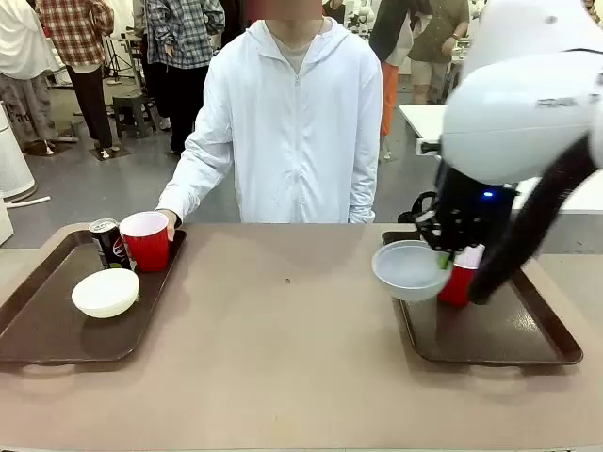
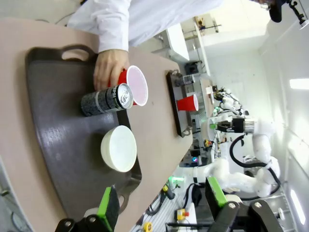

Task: Prepare tableware on both trays.
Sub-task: Pick up a Picnic Bowl from the table and place it on a Handle tray.

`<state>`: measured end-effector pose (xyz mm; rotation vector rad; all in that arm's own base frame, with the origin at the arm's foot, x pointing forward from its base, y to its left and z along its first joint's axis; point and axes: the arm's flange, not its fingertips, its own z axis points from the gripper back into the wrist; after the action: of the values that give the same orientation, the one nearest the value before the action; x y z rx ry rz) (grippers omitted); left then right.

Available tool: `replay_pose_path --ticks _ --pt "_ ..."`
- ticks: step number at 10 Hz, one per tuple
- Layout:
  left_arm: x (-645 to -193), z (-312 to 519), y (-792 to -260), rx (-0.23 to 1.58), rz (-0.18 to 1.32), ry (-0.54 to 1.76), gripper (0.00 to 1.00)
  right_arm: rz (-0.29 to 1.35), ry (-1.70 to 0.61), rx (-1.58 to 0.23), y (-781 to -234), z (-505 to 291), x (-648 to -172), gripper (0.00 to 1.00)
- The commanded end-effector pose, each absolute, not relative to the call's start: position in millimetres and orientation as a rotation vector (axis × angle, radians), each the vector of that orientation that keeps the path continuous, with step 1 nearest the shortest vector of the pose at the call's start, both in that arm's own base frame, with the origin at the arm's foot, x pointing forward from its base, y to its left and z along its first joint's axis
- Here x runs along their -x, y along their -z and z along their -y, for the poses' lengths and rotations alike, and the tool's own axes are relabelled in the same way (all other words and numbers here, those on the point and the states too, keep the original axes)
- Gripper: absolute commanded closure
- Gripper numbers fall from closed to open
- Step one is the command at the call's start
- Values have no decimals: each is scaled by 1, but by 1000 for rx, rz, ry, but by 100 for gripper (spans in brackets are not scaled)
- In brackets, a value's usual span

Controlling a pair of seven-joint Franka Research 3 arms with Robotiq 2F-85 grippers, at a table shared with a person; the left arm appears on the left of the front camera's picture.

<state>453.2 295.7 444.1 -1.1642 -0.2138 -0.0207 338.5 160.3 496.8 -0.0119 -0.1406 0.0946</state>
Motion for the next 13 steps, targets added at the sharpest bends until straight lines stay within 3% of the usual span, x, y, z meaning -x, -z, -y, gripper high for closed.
replay_pose_path --ticks 1,5,13 --pt "-451 -295 -445 1157 219 16 5 150 -102 -69 -476 -111 -336 100" --pt "-451 -295 -445 1157 219 16 5 159 -1 -135 -444 -36 -355 100" --pt "-451 -295 -445 1157 219 16 5 74 -37 -20 -368 -71 -392 100"
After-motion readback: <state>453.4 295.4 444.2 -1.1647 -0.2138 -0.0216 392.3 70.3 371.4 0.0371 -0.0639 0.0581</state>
